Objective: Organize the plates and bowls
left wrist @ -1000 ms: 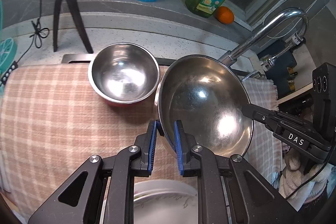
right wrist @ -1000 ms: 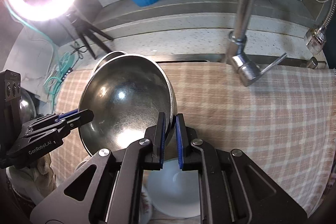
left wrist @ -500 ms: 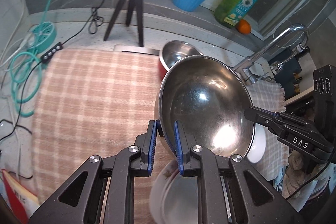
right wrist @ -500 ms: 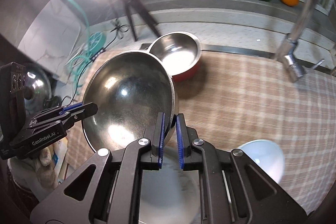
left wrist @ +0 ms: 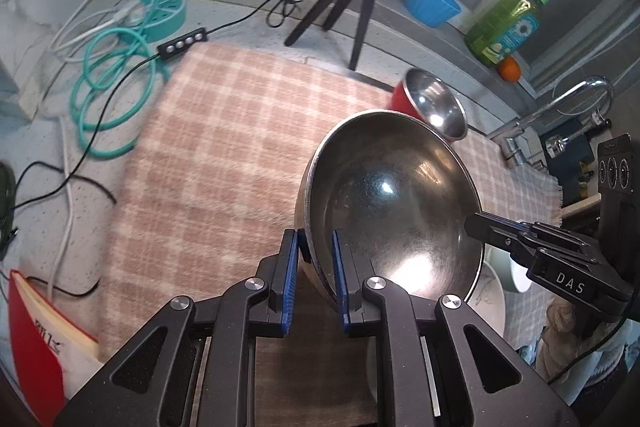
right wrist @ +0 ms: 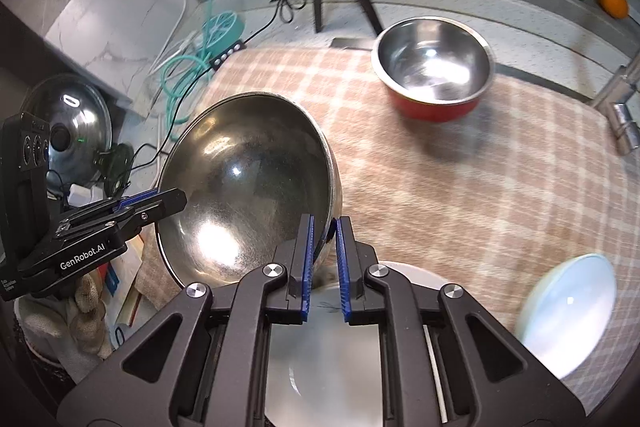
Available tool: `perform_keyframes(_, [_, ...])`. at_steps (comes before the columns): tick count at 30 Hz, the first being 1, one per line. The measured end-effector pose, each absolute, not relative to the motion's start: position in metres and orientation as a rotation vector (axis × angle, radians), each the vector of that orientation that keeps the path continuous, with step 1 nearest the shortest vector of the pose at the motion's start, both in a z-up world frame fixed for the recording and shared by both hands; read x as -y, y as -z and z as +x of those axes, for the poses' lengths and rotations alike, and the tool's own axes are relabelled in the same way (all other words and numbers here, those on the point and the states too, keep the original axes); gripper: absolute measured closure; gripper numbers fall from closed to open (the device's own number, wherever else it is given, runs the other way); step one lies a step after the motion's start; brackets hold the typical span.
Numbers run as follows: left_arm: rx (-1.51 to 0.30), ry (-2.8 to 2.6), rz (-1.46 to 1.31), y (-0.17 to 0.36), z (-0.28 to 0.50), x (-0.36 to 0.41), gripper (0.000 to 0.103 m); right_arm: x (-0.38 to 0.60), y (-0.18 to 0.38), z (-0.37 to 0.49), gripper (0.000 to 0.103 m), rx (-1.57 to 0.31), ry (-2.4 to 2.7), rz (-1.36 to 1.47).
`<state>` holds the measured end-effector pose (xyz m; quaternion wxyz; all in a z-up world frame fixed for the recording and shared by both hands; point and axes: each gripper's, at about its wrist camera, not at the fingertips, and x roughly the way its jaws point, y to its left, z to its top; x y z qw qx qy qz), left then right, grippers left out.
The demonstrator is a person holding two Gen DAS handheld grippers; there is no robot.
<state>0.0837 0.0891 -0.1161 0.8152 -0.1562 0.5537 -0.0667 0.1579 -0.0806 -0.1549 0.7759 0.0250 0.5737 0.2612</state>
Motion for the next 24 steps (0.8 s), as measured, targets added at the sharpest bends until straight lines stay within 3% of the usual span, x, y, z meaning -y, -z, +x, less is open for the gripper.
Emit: perform_keyframes(24, [-1.243, 0.054, -0.357, 0.142, 0.066, -0.137, 0.088, 0.035, 0.184, 0.139, 0.09, -1.326, -0.66, 0.012])
